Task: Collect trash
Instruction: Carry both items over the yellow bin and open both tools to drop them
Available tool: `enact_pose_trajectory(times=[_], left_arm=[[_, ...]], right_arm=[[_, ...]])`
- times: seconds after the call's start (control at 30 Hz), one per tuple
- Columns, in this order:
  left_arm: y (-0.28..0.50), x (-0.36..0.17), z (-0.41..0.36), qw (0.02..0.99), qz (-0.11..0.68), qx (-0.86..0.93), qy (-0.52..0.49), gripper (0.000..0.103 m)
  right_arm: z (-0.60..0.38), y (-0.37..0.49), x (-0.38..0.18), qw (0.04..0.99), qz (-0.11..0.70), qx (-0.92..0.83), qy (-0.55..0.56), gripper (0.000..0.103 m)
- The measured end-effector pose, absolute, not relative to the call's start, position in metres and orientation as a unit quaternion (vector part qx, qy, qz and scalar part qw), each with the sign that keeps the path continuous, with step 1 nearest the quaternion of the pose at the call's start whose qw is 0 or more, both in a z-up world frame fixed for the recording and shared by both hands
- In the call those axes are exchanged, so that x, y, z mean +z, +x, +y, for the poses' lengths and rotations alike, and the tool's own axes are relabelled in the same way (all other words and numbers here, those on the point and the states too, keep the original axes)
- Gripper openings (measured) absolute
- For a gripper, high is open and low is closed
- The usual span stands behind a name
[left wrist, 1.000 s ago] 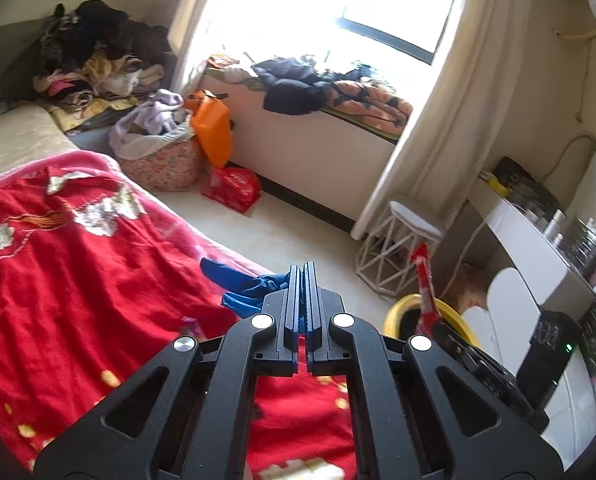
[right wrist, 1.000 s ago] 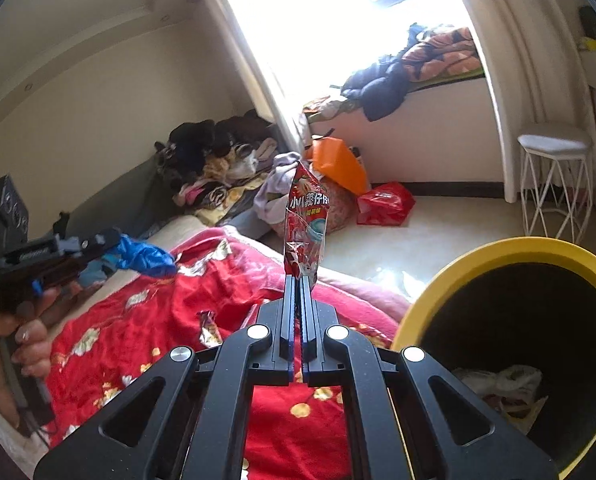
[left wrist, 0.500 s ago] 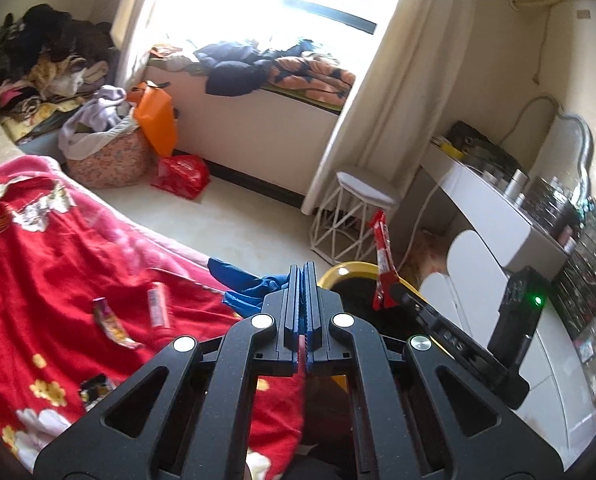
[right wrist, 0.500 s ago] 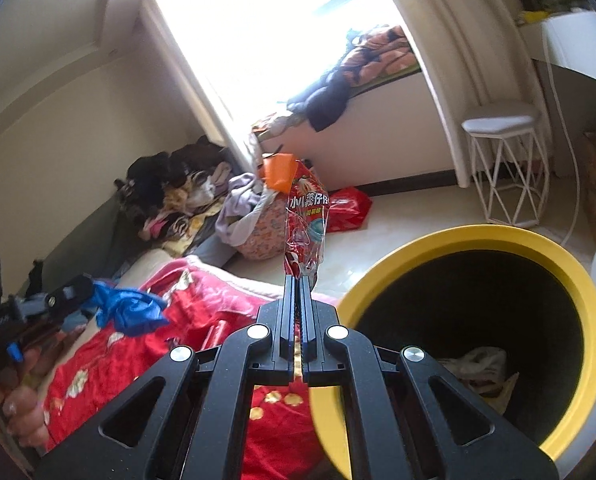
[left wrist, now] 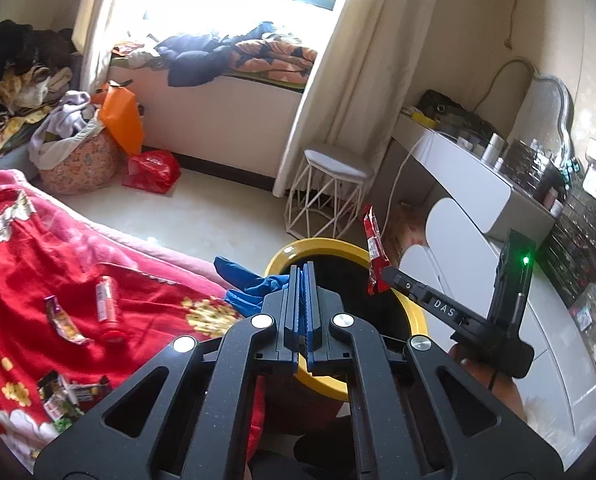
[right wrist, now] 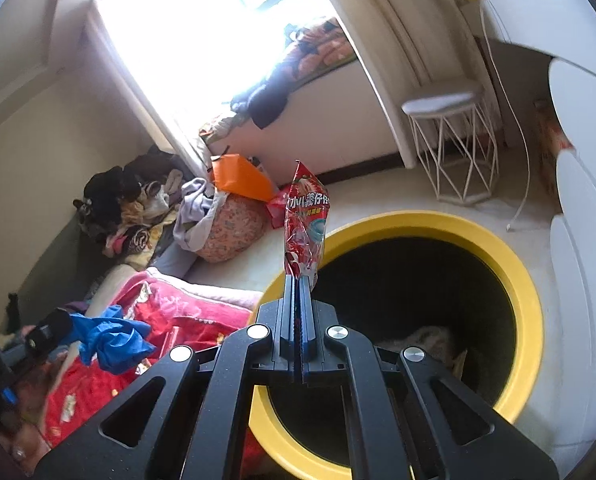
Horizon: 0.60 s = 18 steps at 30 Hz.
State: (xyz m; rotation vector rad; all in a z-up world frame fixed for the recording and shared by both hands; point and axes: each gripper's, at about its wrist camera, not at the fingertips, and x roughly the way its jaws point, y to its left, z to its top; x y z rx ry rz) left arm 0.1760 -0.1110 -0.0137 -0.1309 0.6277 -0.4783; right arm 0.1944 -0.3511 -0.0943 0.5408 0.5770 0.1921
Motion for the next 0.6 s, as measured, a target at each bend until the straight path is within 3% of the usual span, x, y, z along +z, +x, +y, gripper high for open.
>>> enact_pose_trajectory(times=[0.6], left_arm=[[0.187,-0.048,-0.156,0.903,0.346,-0.252,-0.025,0.001]], right_arm=[[-0.36,0.193,-0.09,0.905,0.347,0.081,0.234,0.002]])
